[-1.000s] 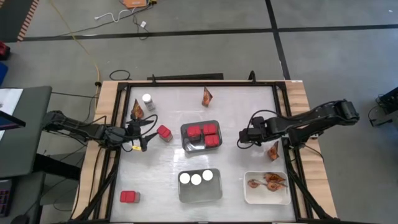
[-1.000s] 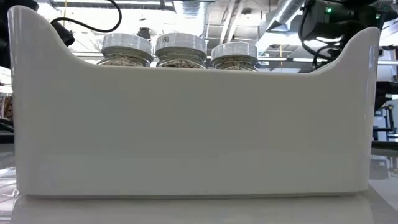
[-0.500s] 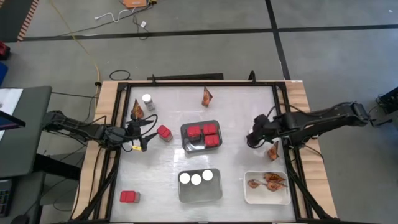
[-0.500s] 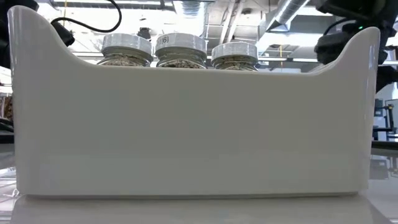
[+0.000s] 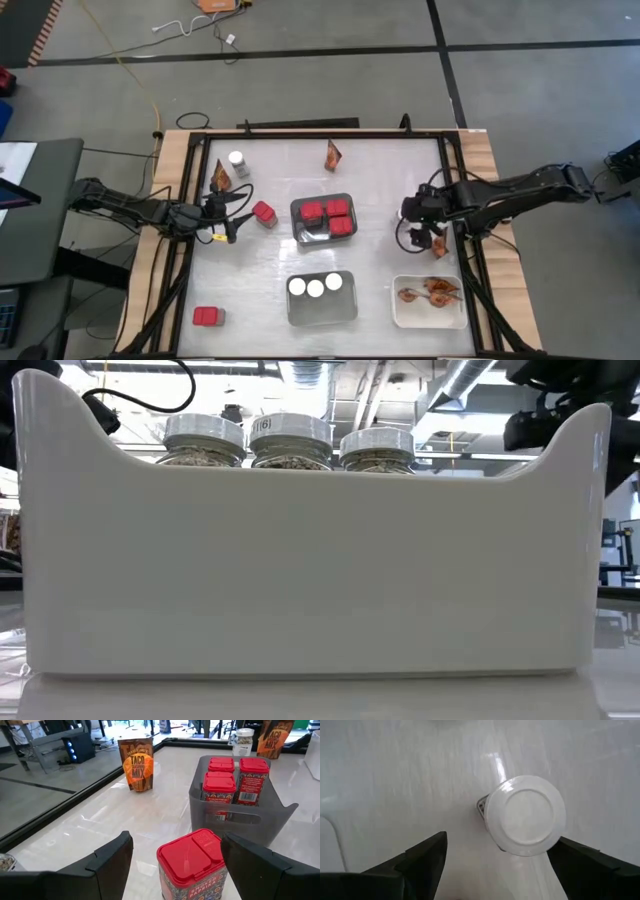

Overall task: Sort spices by type
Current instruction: Put the white seasoning bottle into the gray bin

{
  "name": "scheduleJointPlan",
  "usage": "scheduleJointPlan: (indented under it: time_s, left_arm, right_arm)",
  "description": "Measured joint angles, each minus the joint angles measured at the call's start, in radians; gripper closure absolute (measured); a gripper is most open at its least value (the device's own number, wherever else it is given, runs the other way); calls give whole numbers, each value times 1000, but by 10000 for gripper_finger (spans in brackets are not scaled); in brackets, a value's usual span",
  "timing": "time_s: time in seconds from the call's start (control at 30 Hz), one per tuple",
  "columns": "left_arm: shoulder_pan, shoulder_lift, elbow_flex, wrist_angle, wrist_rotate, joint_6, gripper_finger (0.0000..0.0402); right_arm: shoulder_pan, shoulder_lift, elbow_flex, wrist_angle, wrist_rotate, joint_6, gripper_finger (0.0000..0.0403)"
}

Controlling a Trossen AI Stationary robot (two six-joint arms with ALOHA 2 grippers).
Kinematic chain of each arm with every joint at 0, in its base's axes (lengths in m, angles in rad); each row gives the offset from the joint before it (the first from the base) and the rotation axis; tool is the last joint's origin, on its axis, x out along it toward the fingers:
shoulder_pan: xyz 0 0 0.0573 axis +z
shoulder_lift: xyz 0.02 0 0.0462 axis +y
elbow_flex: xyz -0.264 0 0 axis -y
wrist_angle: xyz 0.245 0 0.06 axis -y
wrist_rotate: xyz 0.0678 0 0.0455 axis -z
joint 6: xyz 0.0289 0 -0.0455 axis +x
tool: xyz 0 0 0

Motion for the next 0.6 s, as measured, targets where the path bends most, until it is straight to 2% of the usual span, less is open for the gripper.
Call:
scheduleJointPlan:
  time_s: [0.1, 0.23, 0.4, 0.6]
  left_arm:
    - [0, 0, 0, 0, 0, 0, 112]
    - [0, 0, 0, 0, 0, -5, 112]
    - [0, 0, 0, 0, 0, -5, 112]
    - [0, 0, 0, 0, 0, -5, 112]
  right_arm:
    - [-7, 33, 0, -10, 0, 3, 41]
    - [-7, 83, 0, -57, -8, 97, 41]
    - [-7, 133, 0, -102, -6, 109, 41]
    - [-7, 191, 94, -129, 6, 109, 41]
